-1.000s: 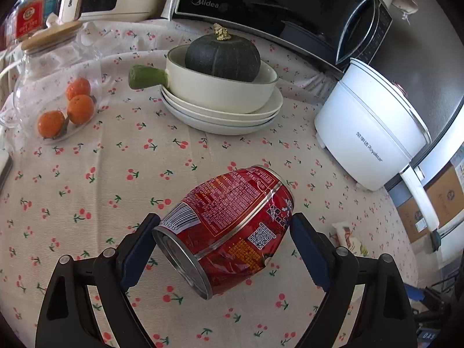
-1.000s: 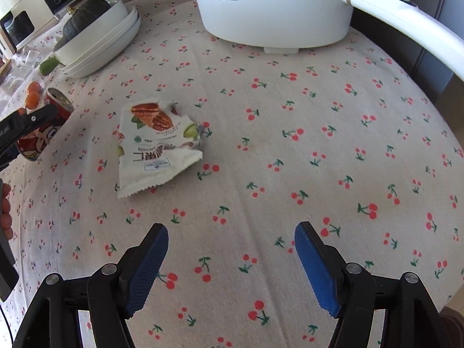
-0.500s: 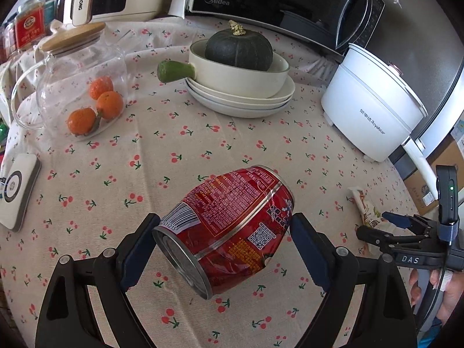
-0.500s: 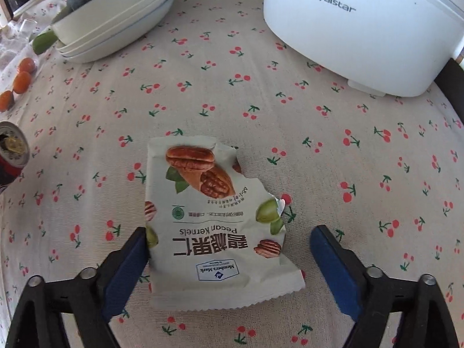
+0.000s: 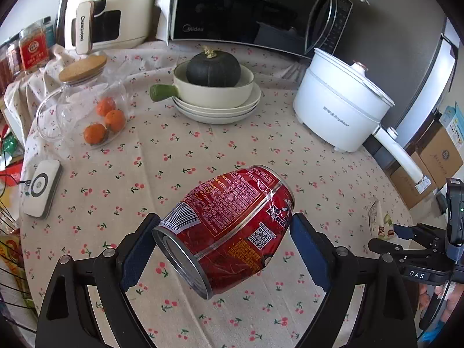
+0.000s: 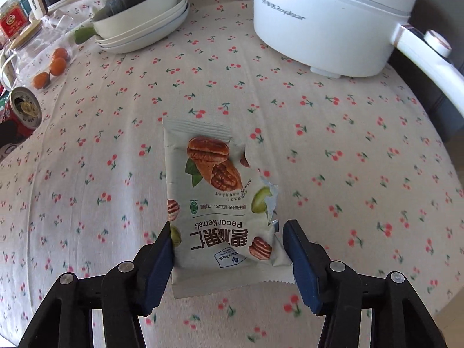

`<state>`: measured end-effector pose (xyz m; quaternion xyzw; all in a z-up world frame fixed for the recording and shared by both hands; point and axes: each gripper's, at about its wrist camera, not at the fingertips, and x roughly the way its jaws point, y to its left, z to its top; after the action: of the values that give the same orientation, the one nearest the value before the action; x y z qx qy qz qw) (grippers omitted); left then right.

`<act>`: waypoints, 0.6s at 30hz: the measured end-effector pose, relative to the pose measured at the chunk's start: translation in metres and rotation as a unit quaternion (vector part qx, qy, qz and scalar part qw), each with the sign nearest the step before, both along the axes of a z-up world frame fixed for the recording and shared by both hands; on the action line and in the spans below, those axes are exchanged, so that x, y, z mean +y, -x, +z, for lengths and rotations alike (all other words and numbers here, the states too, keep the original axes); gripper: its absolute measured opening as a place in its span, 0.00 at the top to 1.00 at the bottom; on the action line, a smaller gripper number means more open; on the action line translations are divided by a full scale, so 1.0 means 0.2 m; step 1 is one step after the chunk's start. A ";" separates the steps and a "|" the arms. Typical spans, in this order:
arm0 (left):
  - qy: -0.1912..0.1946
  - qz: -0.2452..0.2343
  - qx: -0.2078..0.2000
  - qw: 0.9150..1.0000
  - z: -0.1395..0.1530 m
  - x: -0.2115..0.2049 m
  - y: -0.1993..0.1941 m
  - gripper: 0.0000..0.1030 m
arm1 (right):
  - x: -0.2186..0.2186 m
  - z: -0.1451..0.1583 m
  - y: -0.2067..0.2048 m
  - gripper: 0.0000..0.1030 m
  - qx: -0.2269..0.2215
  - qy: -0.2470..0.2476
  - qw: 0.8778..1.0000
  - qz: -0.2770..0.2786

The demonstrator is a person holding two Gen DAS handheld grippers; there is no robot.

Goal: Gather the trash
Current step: 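Grasp the white pecan snack packet with the right tool, then carry the red can and snack packet over the brown bin and open both tools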

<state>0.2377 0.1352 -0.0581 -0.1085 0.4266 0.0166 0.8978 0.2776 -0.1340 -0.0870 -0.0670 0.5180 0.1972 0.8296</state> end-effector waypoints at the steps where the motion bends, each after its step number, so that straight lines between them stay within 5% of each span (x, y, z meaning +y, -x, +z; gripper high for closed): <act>1: -0.001 -0.003 -0.004 1.000 0.02 -0.02 0.04 0.11 | -0.03 0.02 0.05 0.38 -0.003 0.000 1.000 -0.002; 18: -0.006 -0.077 0.004 0.997 0.06 -0.51 0.58 0.11 | -0.59 0.18 0.68 0.36 -0.005 -0.054 0.996 -0.065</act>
<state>0.1215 0.0338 -0.0455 -0.0695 0.4368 -0.0498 0.8955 0.1410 -0.2516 -0.0505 0.0108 0.5056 0.1705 0.8457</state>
